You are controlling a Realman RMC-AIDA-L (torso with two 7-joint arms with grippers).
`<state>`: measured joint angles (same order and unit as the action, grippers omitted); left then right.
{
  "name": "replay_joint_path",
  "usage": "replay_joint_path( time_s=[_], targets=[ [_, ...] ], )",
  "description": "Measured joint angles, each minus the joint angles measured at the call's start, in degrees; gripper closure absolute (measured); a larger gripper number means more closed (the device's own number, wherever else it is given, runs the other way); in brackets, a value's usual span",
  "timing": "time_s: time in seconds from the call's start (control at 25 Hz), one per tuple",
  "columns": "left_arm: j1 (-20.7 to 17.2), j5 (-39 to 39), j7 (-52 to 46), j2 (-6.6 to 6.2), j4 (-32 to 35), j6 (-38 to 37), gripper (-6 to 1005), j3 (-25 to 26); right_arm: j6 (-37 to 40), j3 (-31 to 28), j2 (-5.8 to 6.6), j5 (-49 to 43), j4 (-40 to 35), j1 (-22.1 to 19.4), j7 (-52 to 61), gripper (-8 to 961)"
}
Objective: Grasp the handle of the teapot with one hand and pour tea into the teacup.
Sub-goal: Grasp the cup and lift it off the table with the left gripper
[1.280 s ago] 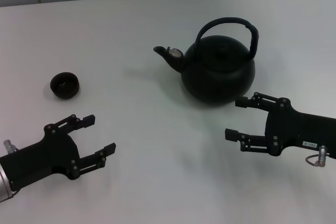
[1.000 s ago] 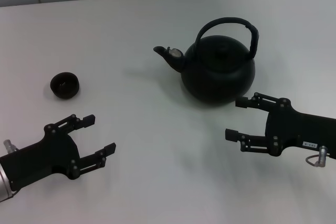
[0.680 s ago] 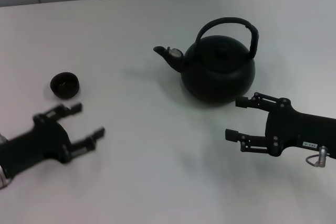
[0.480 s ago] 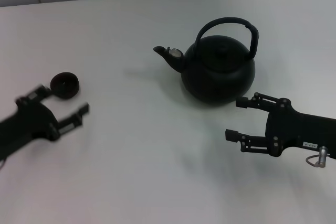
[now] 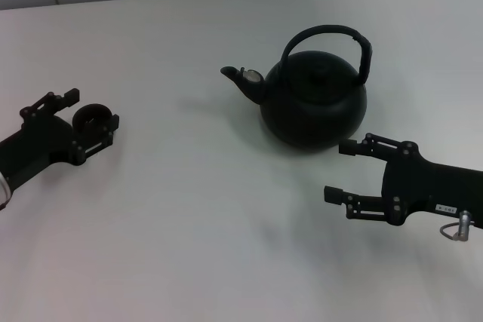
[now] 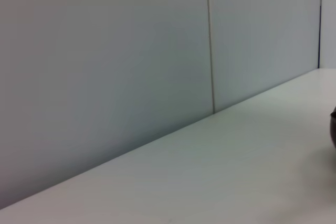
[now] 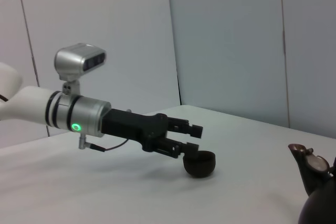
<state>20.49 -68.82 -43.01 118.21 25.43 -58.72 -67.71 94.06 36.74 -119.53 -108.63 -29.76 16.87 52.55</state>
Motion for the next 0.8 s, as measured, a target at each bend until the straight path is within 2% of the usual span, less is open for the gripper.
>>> replay_joint_path(
  time_s=[0.8],
  targets=[
    [2.2, -1.9, -2.6, -0.18, -0.8, 5.1, 206, -0.6, 1.1, 0.0, -0.09, 0.0, -1.1, -0.1, 0.4, 133]
  ],
)
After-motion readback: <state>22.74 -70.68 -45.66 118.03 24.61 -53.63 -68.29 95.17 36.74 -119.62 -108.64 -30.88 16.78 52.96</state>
